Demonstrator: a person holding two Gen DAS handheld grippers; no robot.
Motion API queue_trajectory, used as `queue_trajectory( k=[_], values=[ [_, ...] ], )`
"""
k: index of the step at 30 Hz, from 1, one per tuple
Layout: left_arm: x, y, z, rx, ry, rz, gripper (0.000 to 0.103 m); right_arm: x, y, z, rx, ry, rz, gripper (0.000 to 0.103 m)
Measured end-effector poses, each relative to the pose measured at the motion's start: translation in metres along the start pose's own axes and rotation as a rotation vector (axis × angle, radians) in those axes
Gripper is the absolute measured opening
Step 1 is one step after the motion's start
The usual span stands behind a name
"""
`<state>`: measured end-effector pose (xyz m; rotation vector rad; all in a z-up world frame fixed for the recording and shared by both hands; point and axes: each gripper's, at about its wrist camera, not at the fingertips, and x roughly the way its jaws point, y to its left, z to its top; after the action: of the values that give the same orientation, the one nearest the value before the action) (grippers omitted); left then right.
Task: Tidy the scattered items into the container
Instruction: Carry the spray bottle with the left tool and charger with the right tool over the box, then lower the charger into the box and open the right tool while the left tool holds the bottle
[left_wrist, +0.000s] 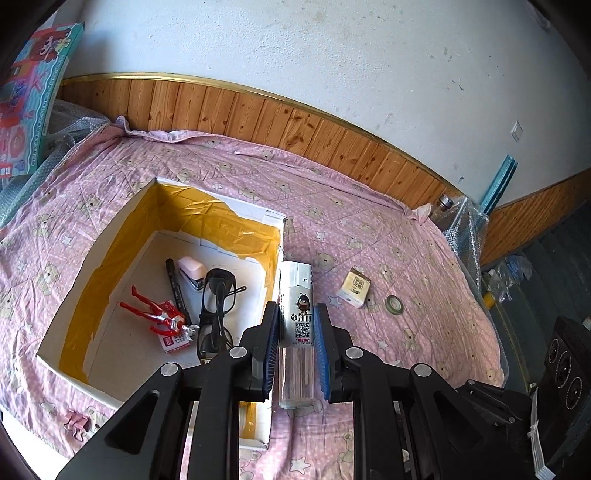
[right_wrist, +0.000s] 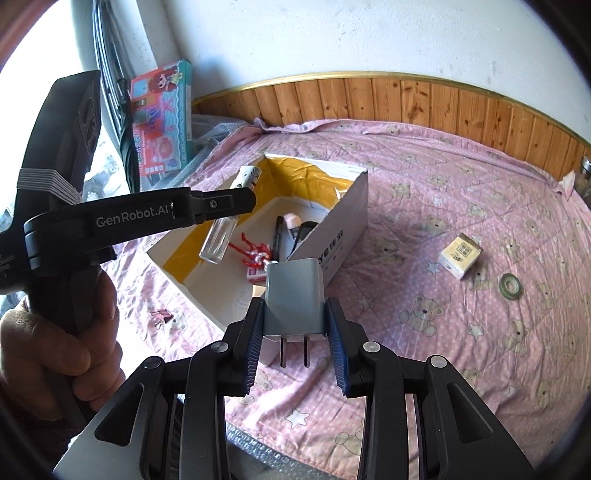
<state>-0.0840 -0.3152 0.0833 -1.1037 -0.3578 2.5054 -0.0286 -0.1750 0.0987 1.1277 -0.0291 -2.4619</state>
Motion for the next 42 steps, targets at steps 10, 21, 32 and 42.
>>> queue_trajectory(
  k=[10, 21, 32, 42],
  values=[
    [0.0, 0.031, 0.008, -0.041, -0.011, 0.031, 0.019, 0.009, 0.013, 0.018, -0.036, -0.009, 0.033, 0.035],
    [0.0, 0.062, 0.014, -0.076, -0.01, 0.074, 0.019, 0.026, 0.027, 0.036, -0.073, -0.003, 0.076, 0.035],
    [0.005, 0.096, 0.015, -0.119, 0.008, 0.127, 0.019, 0.047, 0.036, 0.055, -0.094, 0.005, 0.101, 0.035],
    [0.02, 0.113, 0.011, -0.139, 0.061, 0.154, 0.019, 0.085, 0.037, 0.077, -0.103, 0.043, 0.13, 0.035]
  ],
)
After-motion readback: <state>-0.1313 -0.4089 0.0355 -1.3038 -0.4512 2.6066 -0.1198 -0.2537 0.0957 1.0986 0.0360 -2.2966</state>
